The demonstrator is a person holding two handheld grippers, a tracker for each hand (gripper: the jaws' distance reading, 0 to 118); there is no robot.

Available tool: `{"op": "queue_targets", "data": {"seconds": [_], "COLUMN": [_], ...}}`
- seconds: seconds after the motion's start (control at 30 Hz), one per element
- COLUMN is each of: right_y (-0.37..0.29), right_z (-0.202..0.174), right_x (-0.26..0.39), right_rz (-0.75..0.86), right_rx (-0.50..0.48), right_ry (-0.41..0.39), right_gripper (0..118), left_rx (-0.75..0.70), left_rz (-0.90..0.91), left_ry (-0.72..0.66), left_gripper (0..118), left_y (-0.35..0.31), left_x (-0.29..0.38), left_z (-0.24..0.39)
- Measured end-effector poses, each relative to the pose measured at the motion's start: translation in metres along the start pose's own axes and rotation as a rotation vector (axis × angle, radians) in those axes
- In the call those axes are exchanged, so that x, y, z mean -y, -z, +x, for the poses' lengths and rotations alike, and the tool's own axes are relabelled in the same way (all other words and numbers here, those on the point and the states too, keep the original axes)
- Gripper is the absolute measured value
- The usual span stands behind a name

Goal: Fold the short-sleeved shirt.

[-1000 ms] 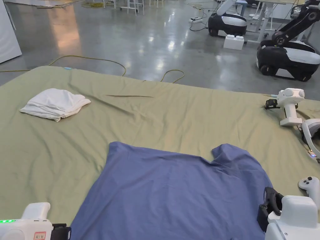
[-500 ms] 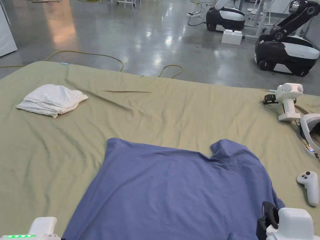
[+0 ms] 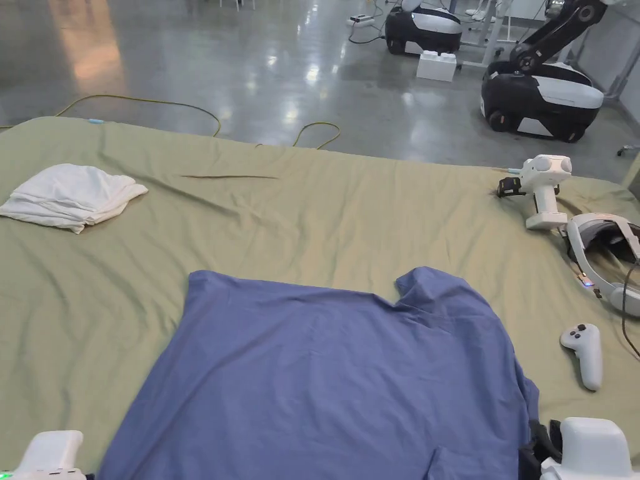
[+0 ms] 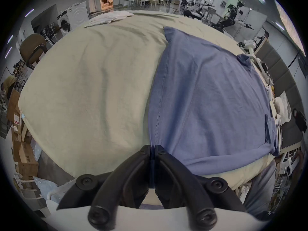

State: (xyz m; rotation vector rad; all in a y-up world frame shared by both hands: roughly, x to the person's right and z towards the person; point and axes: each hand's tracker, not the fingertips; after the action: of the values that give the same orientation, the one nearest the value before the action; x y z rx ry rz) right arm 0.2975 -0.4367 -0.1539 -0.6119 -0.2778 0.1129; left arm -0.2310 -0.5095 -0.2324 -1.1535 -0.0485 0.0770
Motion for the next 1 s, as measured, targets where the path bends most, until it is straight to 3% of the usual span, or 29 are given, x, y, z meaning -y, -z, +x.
{"op": "queue_targets", "data": {"seconds": [0.07, 0.1, 0.33, 0.5, 0.57, 0.6, 0.67, 0.73, 1.0], "right_y": [0.001, 0.002, 0.012, 0.034, 0.045, 0.047, 0.043, 0.039, 0.007], "right_z": [0.014, 0.019, 0.044, 0.034, 0.030, 0.028, 0.023, 0.020, 0.031], "right_x": [0.006, 0.009, 0.058, 0.093, 0.101, 0.104, 0.099, 0.094, 0.066], "right_rz": [-0.089, -0.130, -0.450, -0.574, -0.597, -0.589, -0.561, -0.544, -0.482], "right_rx": [-0.019, -0.030, -0.079, -0.114, -0.129, -0.143, -0.123, -0.139, -0.075], "right_ry": [0.041, 0.056, 0.113, 0.073, 0.069, 0.069, 0.036, 0.019, -0.042], "right_gripper": [61, 65, 65, 64, 56, 44, 32, 10, 7], "left_rx": [0.008, 0.013, 0.014, 0.011, 0.011, 0.012, 0.012, 0.013, 0.030], "left_rz": [0.016, 0.023, 0.033, 0.024, 0.021, 0.020, 0.017, 0.015, 0.028], "left_ry": [0.014, 0.018, 0.042, 0.036, 0.033, 0.032, 0.029, 0.027, 0.030], "left_gripper": [6, 6, 6, 6, 6, 6, 6, 6, 6], "left_y": [-0.006, -0.007, -0.004, 0.002, 0.003, 0.003, 0.004, 0.005, -0.006], "left_x": [0.000, -0.001, -0.001, 0.003, 0.004, 0.004, 0.004, 0.004, 0.005], "left_z": [-0.001, -0.001, 0.001, 0.001, 0.001, 0.001, 0.001, 0.001, 0.000]}}
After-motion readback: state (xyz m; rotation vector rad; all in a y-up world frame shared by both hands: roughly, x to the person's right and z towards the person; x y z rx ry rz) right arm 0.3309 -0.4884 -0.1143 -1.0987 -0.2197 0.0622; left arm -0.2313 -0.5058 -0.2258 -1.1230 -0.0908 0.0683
